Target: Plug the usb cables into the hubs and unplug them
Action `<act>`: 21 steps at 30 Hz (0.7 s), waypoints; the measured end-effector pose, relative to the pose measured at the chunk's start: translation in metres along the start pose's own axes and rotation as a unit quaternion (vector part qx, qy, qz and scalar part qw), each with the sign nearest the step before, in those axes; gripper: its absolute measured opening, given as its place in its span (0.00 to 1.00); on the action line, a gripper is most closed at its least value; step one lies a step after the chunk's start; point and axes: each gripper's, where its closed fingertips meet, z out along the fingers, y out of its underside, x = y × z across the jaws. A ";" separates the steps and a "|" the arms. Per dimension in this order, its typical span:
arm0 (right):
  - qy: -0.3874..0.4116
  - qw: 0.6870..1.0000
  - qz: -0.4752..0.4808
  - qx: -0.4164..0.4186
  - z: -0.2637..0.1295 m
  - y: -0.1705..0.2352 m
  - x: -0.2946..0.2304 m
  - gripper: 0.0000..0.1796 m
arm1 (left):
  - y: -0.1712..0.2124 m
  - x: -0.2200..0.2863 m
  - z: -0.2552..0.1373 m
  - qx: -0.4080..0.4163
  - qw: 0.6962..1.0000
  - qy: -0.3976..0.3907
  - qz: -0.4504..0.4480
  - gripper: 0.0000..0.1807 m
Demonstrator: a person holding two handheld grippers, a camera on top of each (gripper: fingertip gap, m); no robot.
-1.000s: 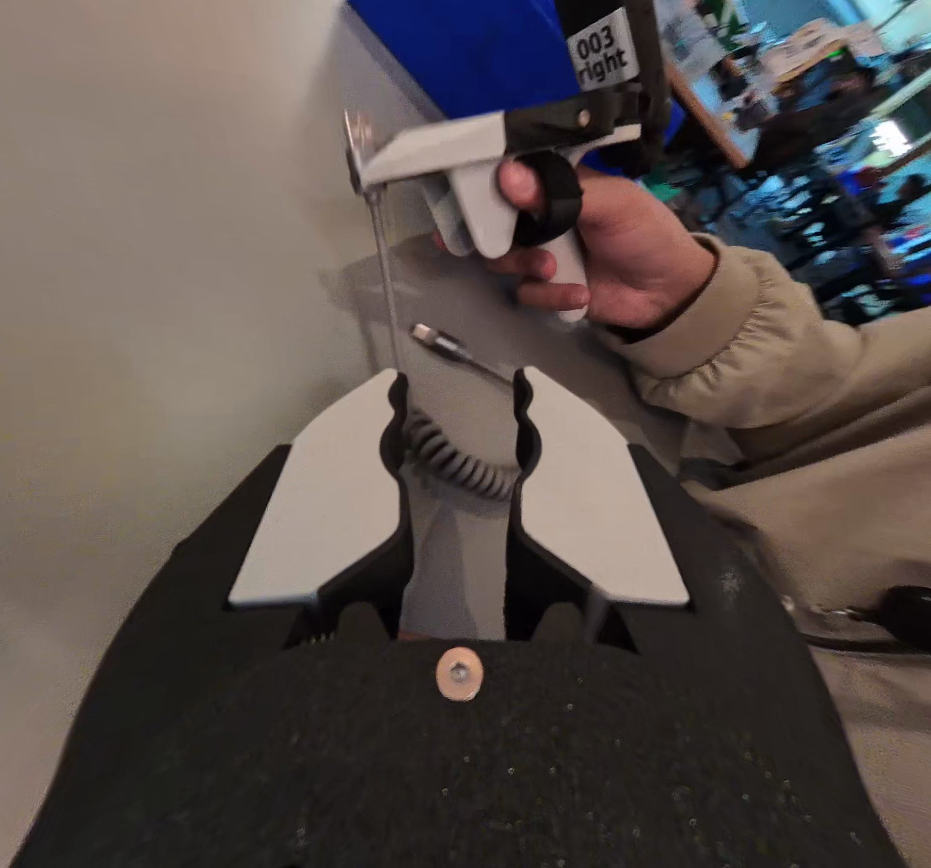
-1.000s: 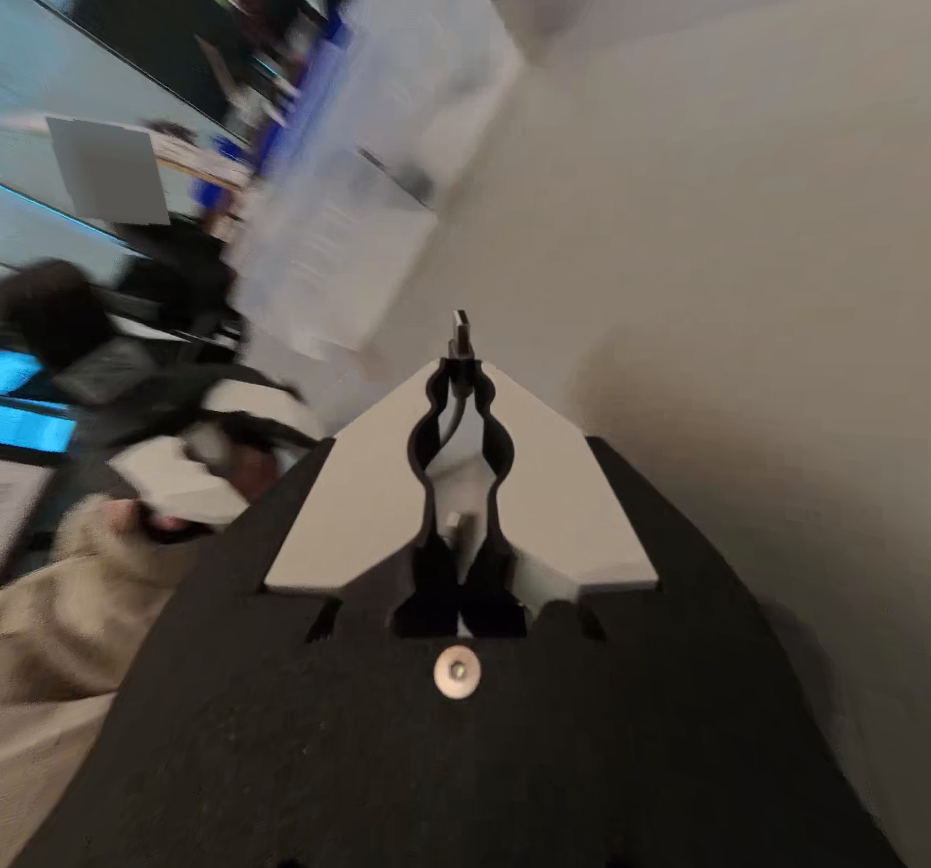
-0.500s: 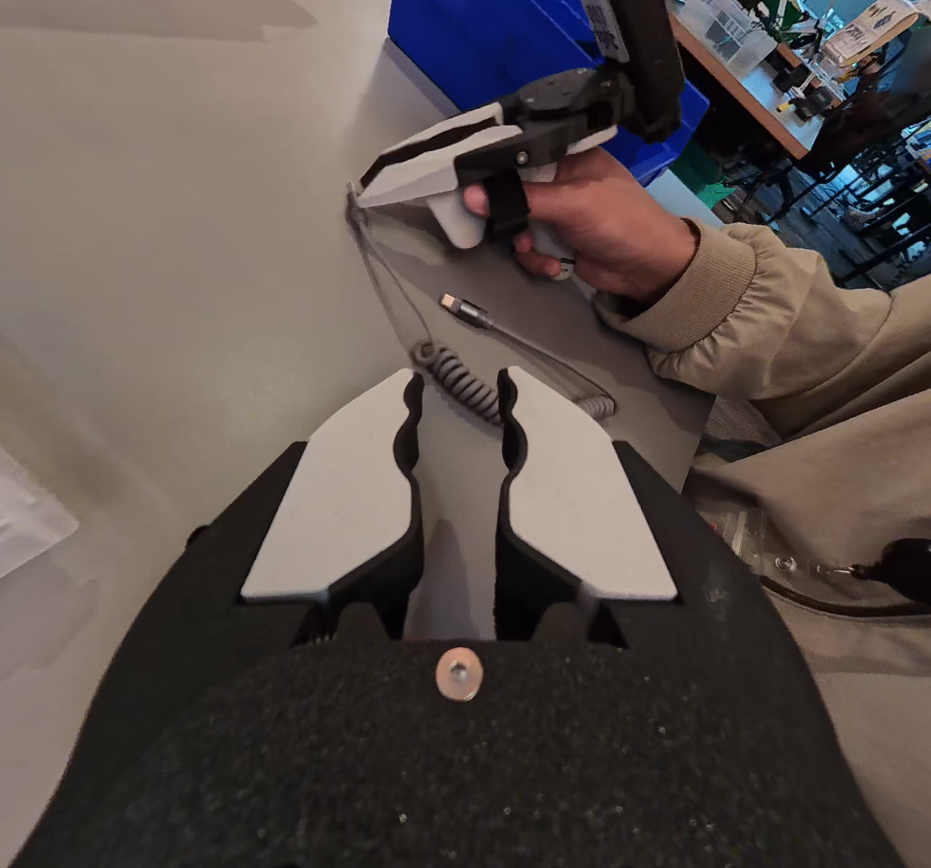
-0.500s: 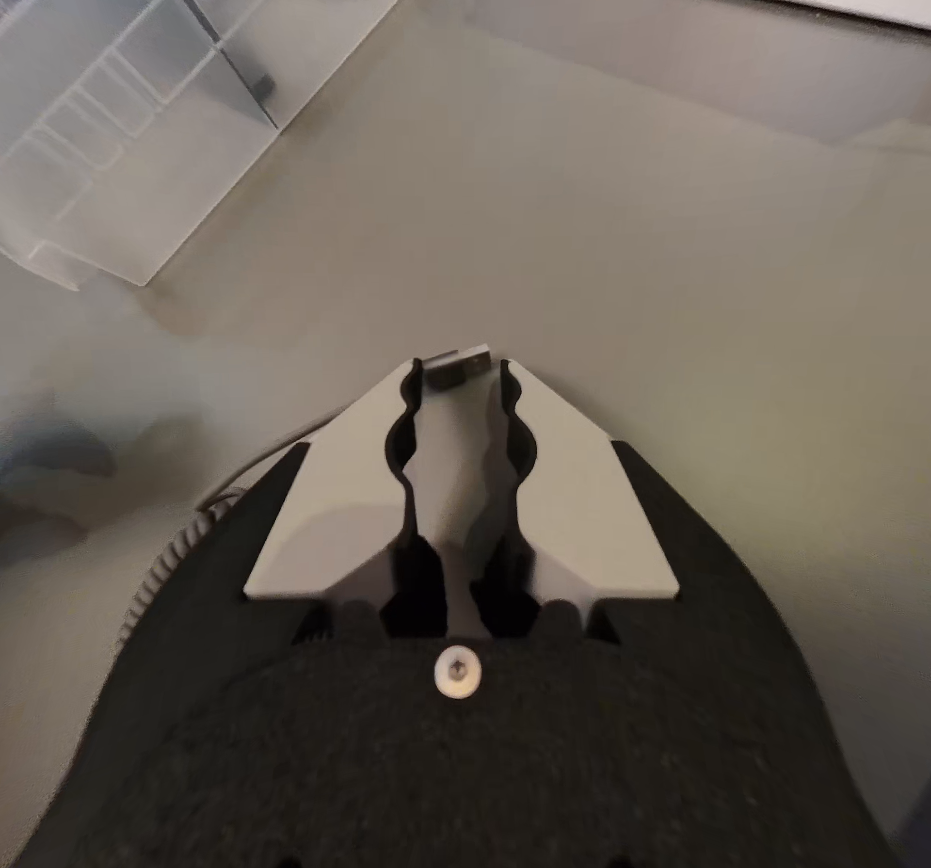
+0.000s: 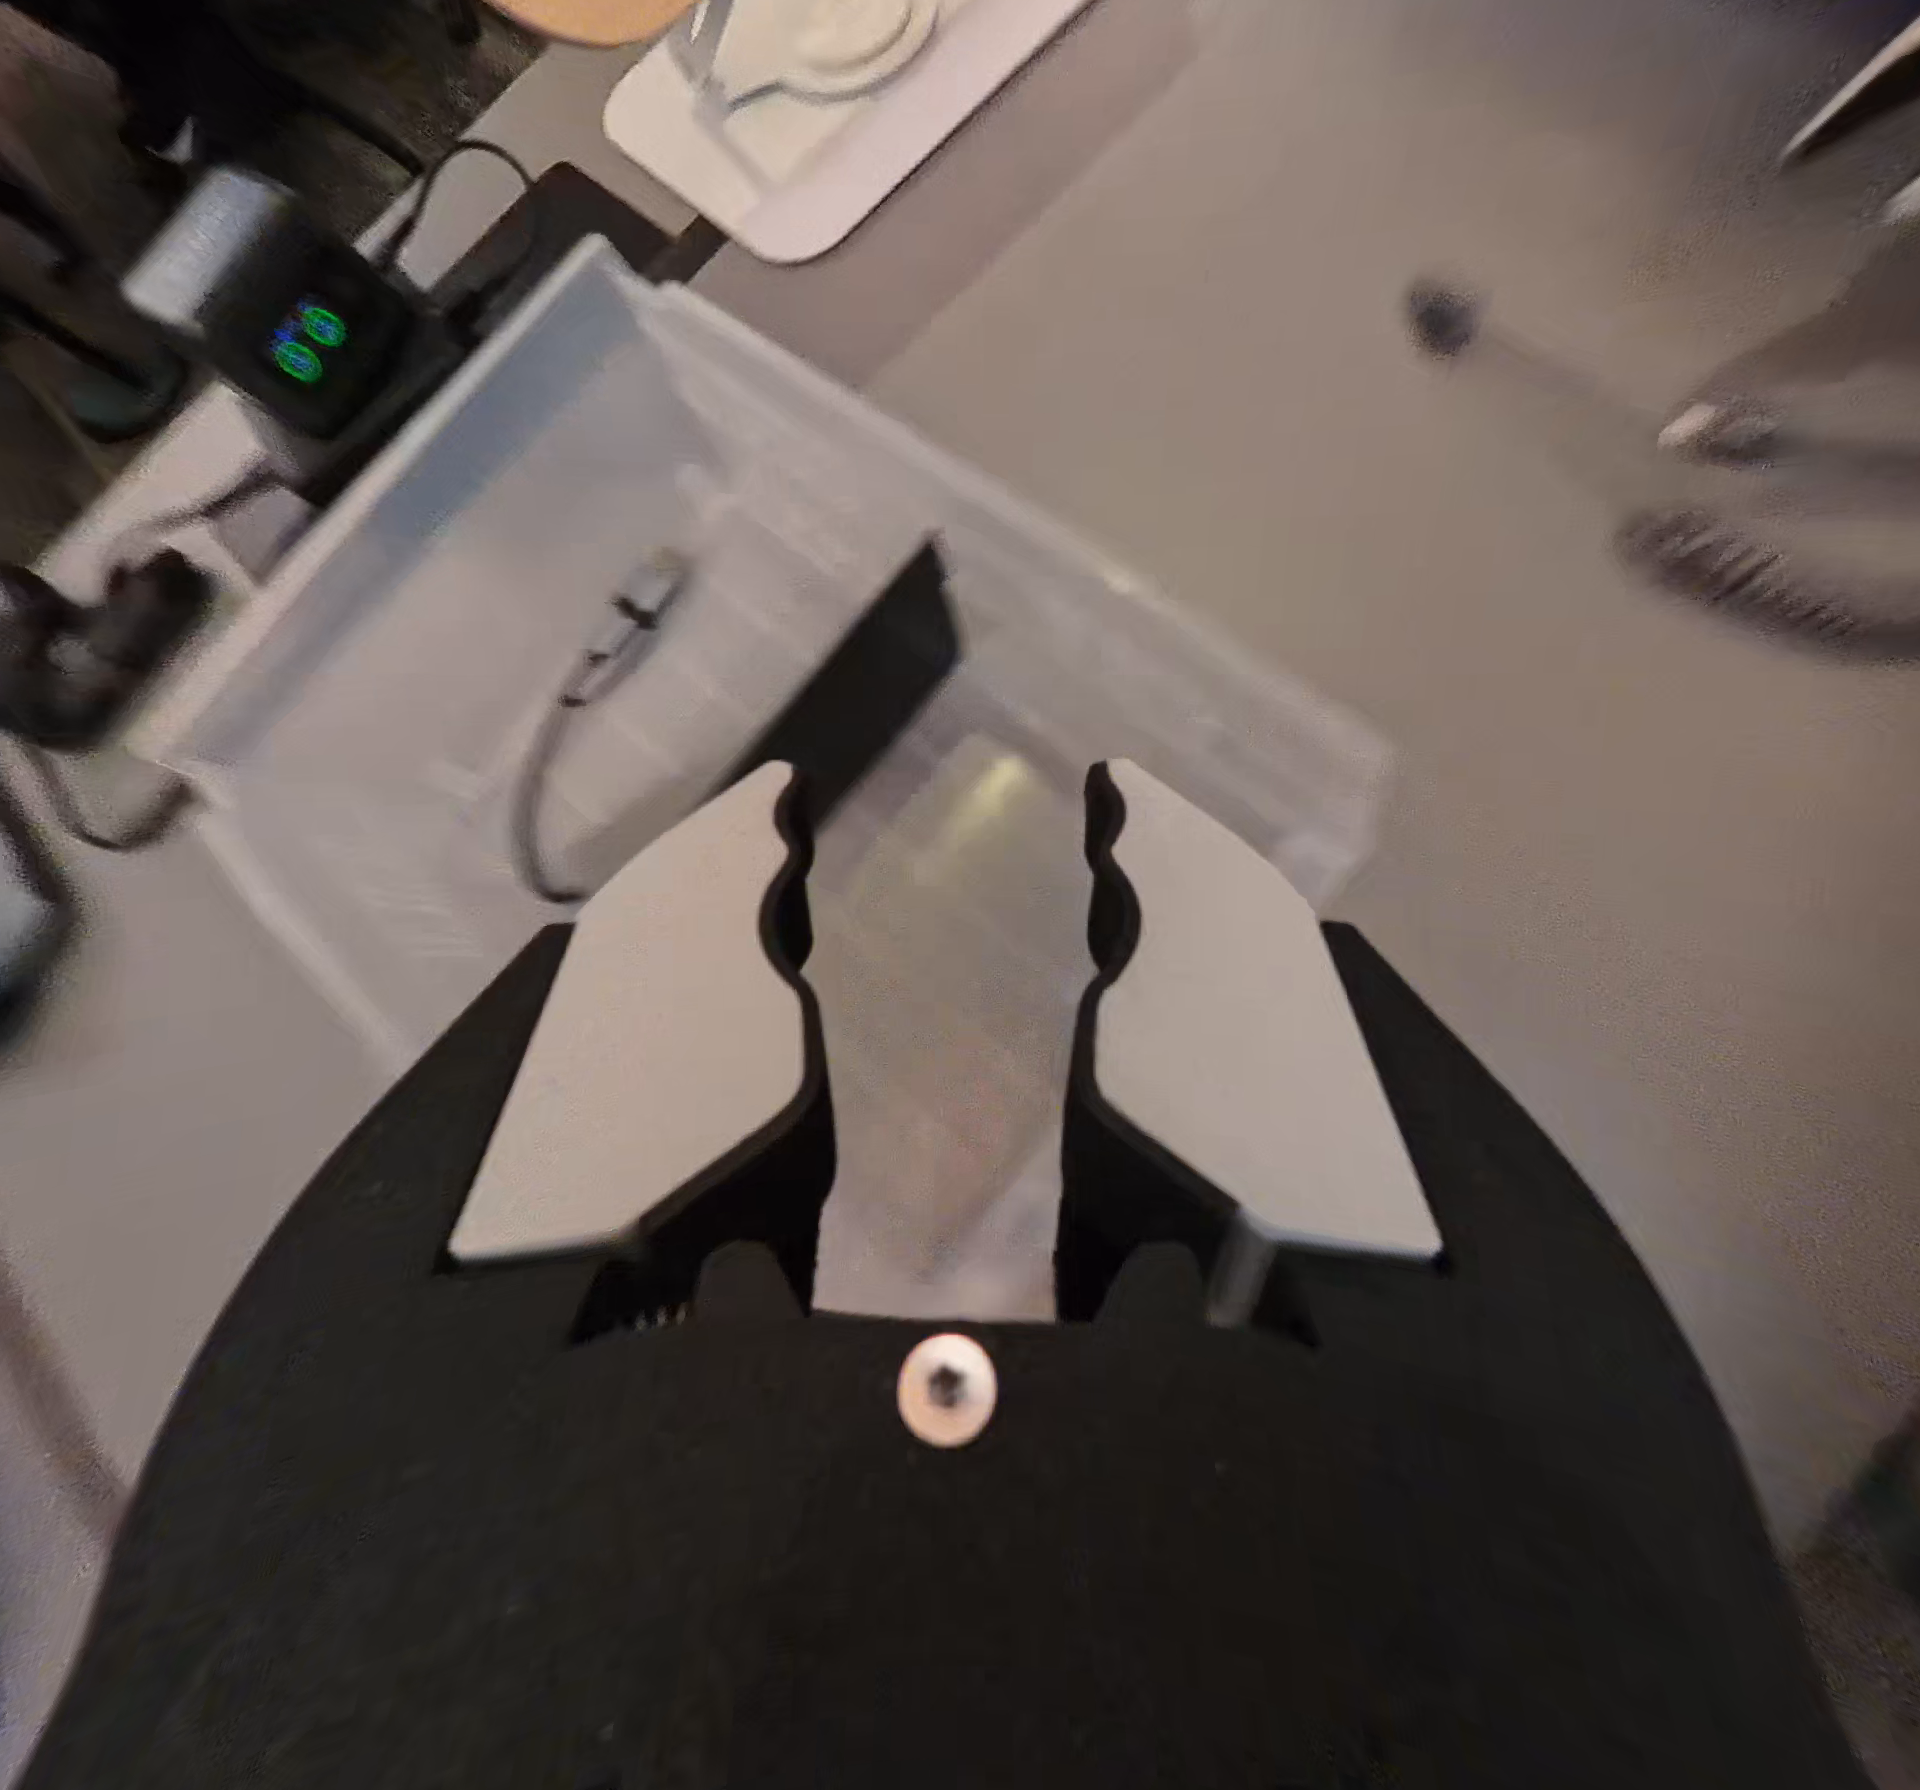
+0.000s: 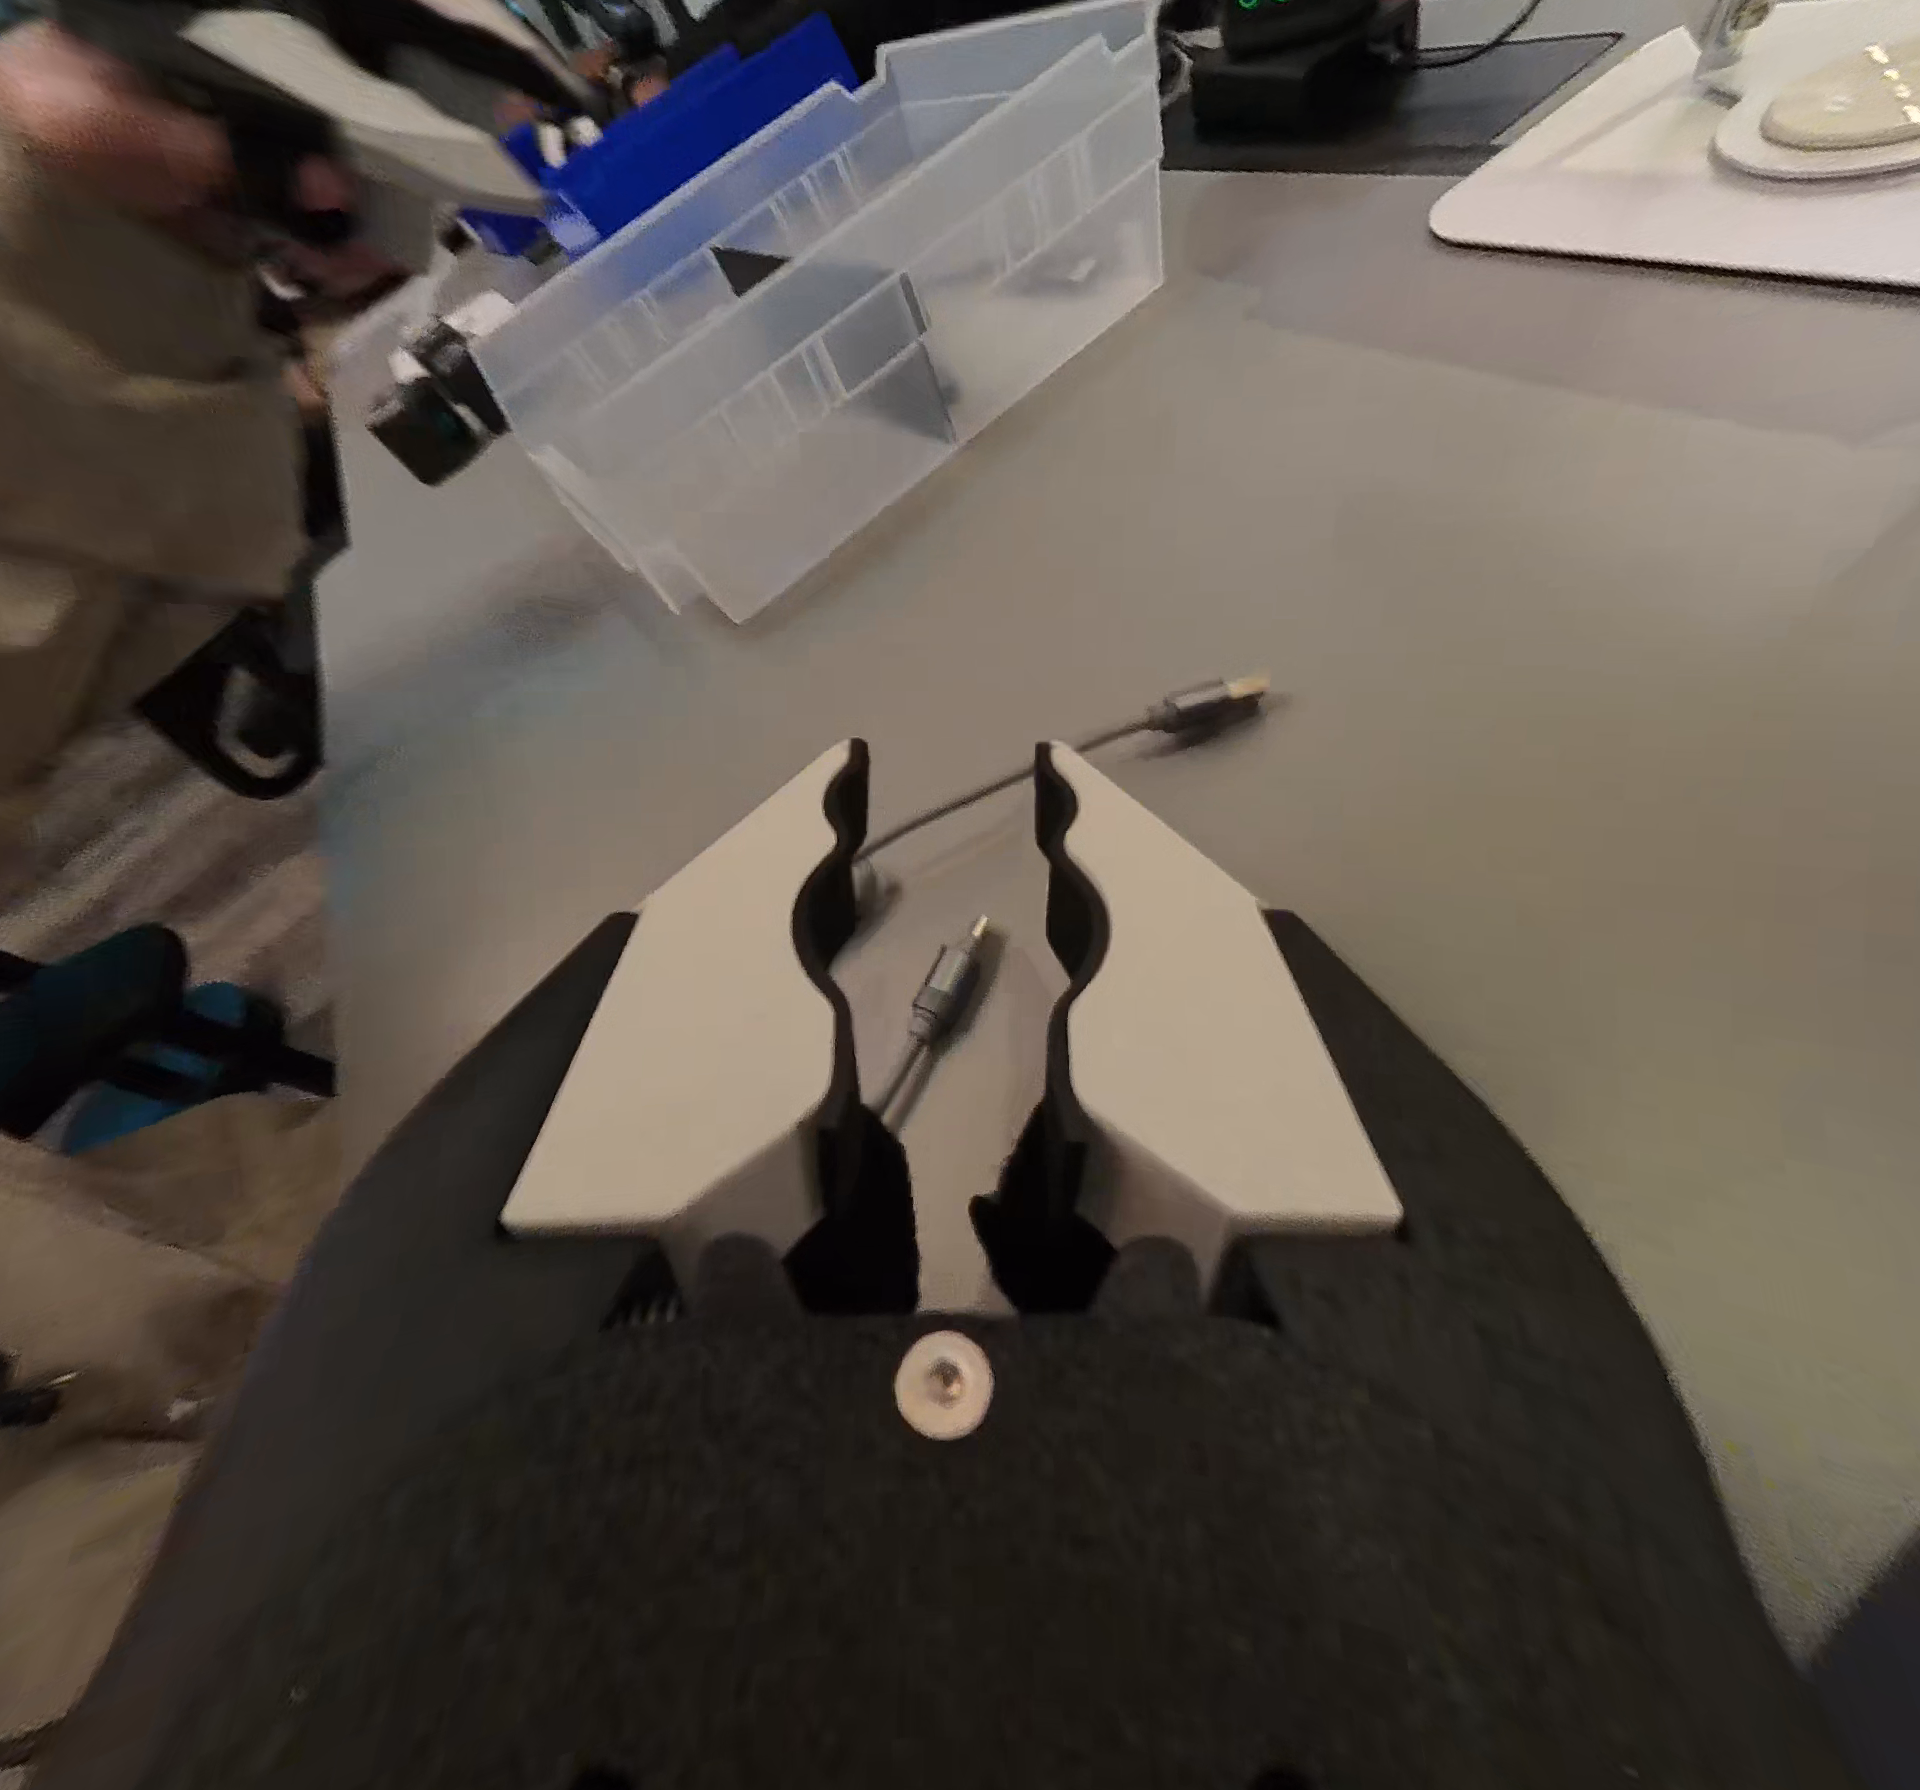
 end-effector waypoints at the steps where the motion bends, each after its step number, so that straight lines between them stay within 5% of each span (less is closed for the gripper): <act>1: -0.013 1.000 0.003 0.006 0.000 -0.003 -0.002 0.17 | 0.000 -0.021 0.008 -0.023 0.999 0.002 0.042 0.28; 8: -0.061 0.998 -0.005 -0.014 0.013 0.014 -0.005 0.18 | 0.034 -0.105 0.091 -0.185 0.923 0.124 0.315 0.18; 12: -0.098 0.994 0.040 0.030 0.009 -0.003 -0.011 0.18 | 0.056 -0.094 0.113 -0.249 0.891 0.250 0.285 0.23; 16: -0.090 0.994 0.045 0.036 0.007 -0.009 -0.002 0.18 | 0.093 -0.094 0.122 -0.343 0.837 0.283 0.318 0.24; 21: -0.105 0.991 0.068 0.040 0.006 -0.011 -0.001 0.18 | 0.107 -0.097 0.125 -0.382 0.815 0.271 0.342 0.23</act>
